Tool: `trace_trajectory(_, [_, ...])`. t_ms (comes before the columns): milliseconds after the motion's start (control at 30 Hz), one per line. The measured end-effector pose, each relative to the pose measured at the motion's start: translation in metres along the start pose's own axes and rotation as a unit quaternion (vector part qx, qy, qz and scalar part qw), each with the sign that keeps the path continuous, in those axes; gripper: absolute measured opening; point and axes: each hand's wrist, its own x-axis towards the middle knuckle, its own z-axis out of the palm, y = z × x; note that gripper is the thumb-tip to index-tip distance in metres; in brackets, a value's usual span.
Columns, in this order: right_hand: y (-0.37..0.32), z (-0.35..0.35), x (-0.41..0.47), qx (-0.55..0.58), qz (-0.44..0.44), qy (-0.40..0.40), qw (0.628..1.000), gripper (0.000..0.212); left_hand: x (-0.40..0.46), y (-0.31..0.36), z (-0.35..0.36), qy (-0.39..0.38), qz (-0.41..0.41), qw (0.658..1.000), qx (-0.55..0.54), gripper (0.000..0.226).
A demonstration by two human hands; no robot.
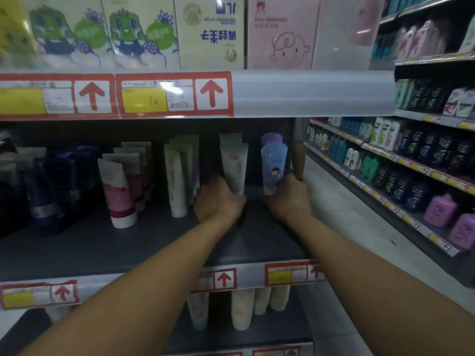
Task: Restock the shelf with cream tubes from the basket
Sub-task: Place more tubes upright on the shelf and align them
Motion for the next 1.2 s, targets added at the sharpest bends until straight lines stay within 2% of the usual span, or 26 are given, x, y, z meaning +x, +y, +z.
trace_trajectory(433, [0.003, 0.026, 0.037, 0.003, -0.002, 0.005, 1.0, 0.056, 0.029, 0.002, 0.024, 0.022, -0.013, 1.0, -0.014, 0.067])
trace_trajectory(633, [0.006, 0.031, 0.036, -0.016, -0.023, 0.024, 0.999, 0.077, 0.029, 0.0, 0.026, 0.002, -0.026, 1.0, -0.015, 0.077])
trace_trajectory(900, [0.006, 0.032, 0.039, -0.018, -0.033, 0.017, 0.999, 0.058, 0.033, -0.003, 0.028, 0.004, -0.025, 1.0, -0.019, 0.068])
trace_trajectory(1200, [0.007, 0.033, 0.043, -0.022, -0.02, 0.008, 1.0, 0.056, 0.035, -0.004, 0.029, 0.006, -0.025, 0.999, -0.03, 0.064])
